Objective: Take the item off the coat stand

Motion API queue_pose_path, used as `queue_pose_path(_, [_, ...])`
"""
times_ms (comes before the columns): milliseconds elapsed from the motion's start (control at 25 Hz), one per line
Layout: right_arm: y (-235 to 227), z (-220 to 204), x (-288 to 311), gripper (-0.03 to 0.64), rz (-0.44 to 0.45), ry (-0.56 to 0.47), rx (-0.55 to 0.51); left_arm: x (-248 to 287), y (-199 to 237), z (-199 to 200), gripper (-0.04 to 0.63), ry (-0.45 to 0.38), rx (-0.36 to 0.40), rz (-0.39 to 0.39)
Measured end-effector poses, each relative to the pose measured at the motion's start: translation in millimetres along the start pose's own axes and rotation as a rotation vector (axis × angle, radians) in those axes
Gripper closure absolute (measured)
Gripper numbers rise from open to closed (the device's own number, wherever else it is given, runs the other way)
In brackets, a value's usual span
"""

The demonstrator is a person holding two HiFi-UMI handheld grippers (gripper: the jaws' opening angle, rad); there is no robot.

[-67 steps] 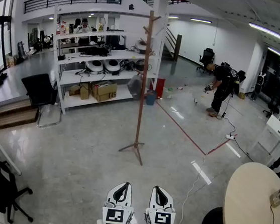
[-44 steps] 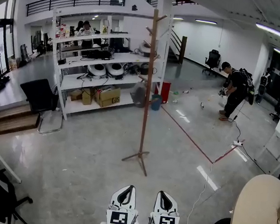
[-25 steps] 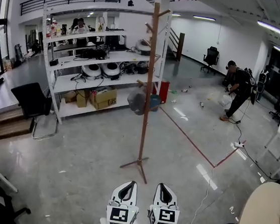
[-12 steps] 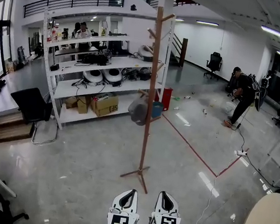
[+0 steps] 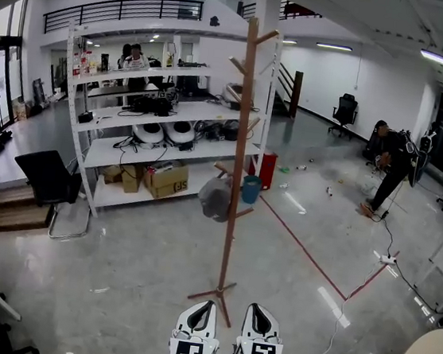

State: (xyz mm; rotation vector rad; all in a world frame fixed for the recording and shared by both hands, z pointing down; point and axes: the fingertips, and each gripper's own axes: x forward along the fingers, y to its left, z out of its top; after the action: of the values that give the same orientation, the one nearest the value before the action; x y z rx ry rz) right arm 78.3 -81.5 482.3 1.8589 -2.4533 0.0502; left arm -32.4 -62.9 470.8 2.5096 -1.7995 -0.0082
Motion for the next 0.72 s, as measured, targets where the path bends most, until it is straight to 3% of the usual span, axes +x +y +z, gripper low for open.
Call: queue_pose_path(720, [-61, -5, 87, 0.606, 0.029, 0.035, -0.023, 96, 11, -12, 0.595, 0.026, -0.017, 0.062])
